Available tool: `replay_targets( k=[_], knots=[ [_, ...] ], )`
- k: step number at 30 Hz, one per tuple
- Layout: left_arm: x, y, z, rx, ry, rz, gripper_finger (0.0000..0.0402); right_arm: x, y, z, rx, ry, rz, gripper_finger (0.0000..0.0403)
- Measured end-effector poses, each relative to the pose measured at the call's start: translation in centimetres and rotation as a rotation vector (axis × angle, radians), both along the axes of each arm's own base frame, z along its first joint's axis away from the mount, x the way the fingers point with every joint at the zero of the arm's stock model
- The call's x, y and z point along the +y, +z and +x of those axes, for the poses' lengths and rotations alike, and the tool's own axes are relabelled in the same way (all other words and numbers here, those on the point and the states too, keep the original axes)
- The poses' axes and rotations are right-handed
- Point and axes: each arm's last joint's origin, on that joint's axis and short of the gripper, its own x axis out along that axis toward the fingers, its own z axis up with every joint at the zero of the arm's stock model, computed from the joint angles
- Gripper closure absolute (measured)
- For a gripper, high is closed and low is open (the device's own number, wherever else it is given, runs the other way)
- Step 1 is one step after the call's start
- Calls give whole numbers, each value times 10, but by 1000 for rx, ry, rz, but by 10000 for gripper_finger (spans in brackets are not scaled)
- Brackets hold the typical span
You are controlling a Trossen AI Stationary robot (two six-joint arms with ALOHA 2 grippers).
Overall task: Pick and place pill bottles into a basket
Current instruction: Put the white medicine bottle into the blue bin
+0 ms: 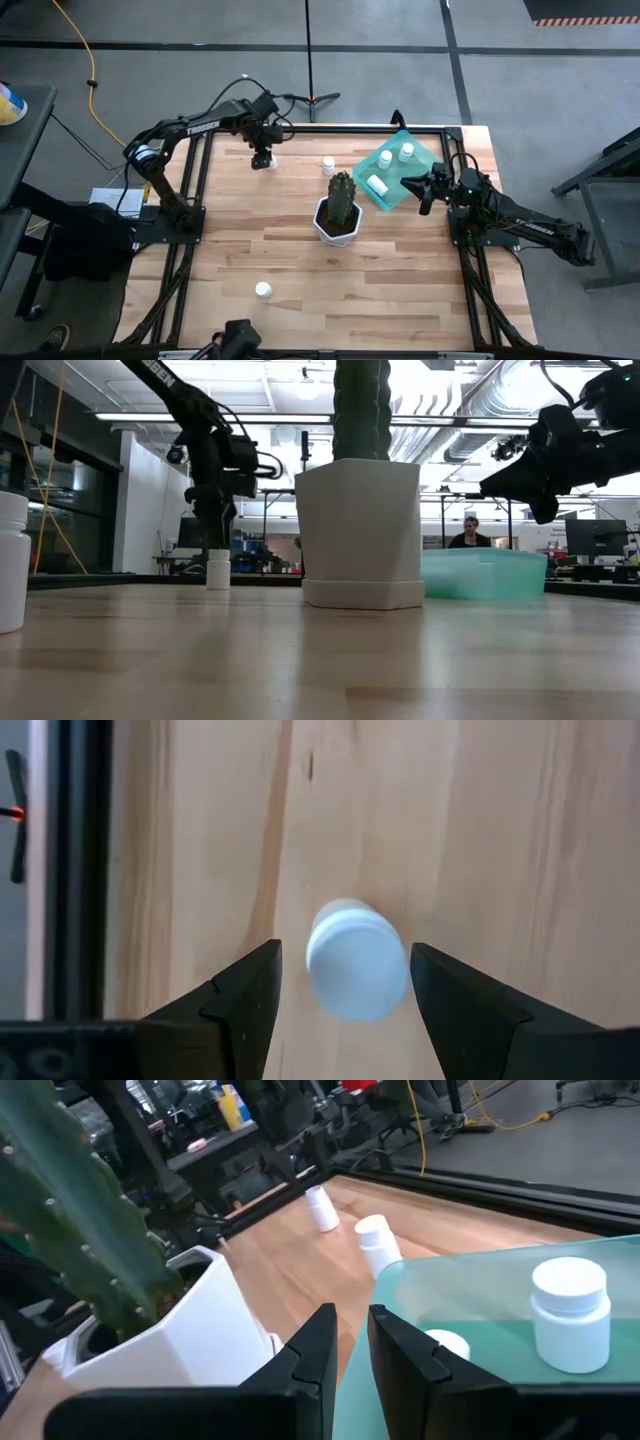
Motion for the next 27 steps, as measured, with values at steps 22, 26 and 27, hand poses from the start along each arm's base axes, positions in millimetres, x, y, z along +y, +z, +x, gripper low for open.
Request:
replay_targets(
  k=[22, 26, 27],
  knots=[
    [8, -31, 8, 64, 46, -64, 170, 0, -2, 0, 15, 1, 7, 355],
    [8, -30, 8, 55, 44, -67, 188, 0, -2, 0, 18, 1, 8, 356],
    [9, -30, 8, 64, 49, -53, 189, 0, -2, 0, 18, 1, 9, 356]
  ],
)
